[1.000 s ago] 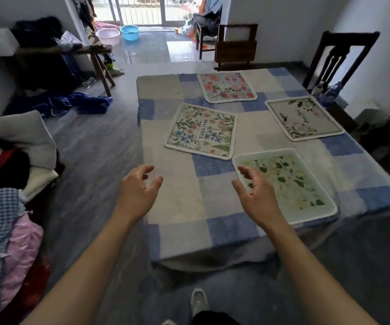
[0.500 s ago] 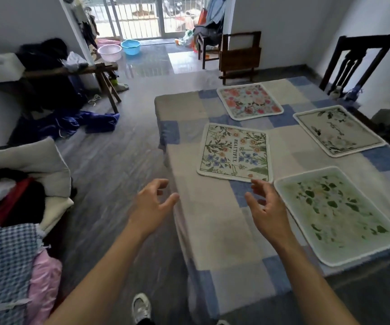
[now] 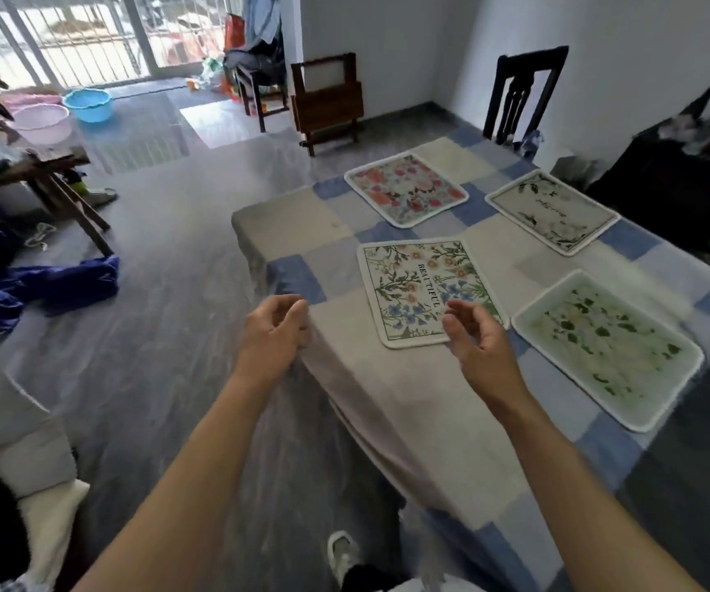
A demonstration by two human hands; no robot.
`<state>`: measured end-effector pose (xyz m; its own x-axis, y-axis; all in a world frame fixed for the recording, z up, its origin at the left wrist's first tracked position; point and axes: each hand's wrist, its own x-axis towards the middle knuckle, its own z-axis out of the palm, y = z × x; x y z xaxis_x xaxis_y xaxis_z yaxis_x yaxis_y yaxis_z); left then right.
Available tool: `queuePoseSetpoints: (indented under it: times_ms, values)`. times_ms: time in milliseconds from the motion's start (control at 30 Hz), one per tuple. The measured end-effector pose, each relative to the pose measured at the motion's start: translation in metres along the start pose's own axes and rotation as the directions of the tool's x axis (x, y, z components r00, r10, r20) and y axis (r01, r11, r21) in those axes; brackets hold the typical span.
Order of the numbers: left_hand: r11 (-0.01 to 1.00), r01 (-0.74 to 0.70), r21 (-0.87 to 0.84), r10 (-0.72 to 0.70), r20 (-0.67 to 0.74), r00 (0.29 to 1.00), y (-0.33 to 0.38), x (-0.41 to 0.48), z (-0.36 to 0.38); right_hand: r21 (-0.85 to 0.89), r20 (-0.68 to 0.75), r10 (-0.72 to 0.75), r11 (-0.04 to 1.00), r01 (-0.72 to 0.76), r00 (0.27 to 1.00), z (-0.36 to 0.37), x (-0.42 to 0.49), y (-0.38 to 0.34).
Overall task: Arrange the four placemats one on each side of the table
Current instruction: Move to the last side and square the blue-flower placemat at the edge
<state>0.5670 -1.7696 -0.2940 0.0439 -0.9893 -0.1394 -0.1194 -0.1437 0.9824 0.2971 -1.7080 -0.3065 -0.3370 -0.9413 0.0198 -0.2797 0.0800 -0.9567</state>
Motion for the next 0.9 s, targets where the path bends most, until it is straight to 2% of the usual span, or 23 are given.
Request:
queuePoseSetpoints:
  times_ms: [100, 300, 433, 567, 767, 900]
  values:
    - [1.000, 0.021, -0.016, -0.019, 0.076, 0.997, 0.003, 0.036, 0.001, 0.098, -0.088, 0.048, 0.994, -0.040, 0.995, 0.014, 0.023, 0.005]
    - [0.996, 0.026, 0.084, -0.037, 0.138, 0.990, 0.013, 0.120, 0.002, 0.248, -0.186, 0.157, 0.963, -0.109, 0.970, 0.052, 0.087, 0.028]
    - [0.988, 0.018, 0.154, -0.043, 0.165, 0.985, 0.029, 0.182, 0.009, 0.290, -0.236, 0.239, 0.942, -0.167, 0.942, 0.064, 0.122, 0.038]
    - [0.978, -0.005, 0.210, -0.051, 0.259, 0.964, 0.043, 0.236, 0.045, 0.299, -0.313, 0.276, 0.937, -0.182, 0.909, 0.060, 0.143, 0.040]
    - [0.960, -0.073, 0.270, -0.069, 0.481, 0.874, 0.041, 0.299, 0.127, 0.304, -0.503, 0.347, 0.928, -0.214, 0.792, 0.045, 0.160, 0.053]
    - [0.953, -0.085, 0.291, -0.116, 0.610, 0.784, 0.023, 0.333, 0.159, 0.329, -0.585, 0.412, 0.908, -0.260, 0.698, 0.052, 0.160, 0.062]
